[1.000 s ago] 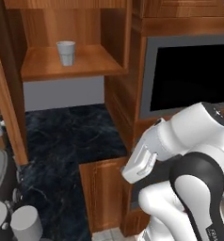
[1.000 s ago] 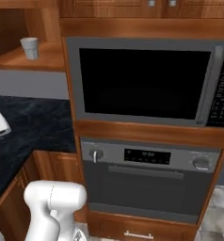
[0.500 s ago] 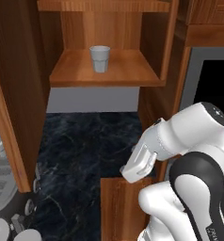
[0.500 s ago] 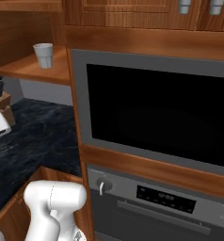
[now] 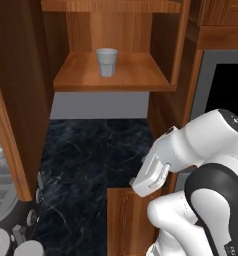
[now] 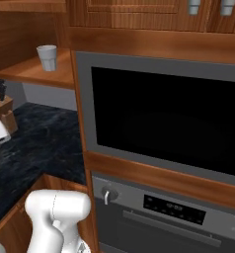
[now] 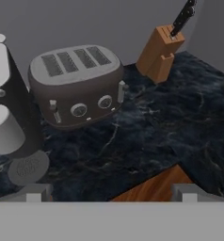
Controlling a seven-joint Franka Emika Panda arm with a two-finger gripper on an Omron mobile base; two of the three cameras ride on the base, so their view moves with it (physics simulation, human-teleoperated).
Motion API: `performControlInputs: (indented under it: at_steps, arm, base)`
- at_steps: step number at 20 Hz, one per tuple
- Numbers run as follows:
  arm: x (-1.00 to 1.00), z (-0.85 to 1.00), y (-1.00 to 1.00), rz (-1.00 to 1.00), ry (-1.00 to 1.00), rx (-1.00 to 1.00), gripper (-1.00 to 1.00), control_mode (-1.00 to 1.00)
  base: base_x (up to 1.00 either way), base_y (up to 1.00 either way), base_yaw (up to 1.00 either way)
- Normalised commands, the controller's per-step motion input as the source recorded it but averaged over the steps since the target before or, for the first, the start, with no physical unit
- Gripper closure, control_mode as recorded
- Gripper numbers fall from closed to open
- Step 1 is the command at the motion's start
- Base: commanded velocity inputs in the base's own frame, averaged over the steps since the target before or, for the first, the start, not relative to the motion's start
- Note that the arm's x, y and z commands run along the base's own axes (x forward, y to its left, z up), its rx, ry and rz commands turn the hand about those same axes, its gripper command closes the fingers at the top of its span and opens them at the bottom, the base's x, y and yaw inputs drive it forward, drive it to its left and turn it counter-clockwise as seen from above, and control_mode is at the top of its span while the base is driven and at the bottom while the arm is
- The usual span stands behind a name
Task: There is a bowl on the dining counter. Grab a lemon wedge from the fridge and place it in the bowl. Then get the liquor bottle and glass cup from the cabinet and place them next to the bowl.
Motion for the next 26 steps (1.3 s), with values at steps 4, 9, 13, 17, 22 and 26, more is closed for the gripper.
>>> performControlInputs:
  at_steps: [4,9,13,17,22,26]
  arm:
    - [0.0,0.0,0.0,0.0,0.0,0.0,-1.0,1.0]
    - [0.0,0.0,0.0,0.0,0.0,0.0,-1.0,1.0]
    - [-0.05,0.02,0.04,0.05,-0.1,-0.01,-1.0,-1.0]
    - [-0.05,0.41,0.14,0.2,-0.45,-0.08,-1.0,-1.0]
    - [0.01,0.55,0.12,0.12,-0.41,-0.14,-1.0,-1.0]
    - [0.21,0.5,0.02,0.12,-0.27,-0.15,-1.0,-1.0]
  base:
    - [0.71,0.36,0.05]
    - [0.04,0.02,0.0]
    - [-0.03,0.06,0.07]
    - [0.0,0.0,0.0]
    - [0.0,0.0,0.0]
    - [0.0,0.0,0.0]
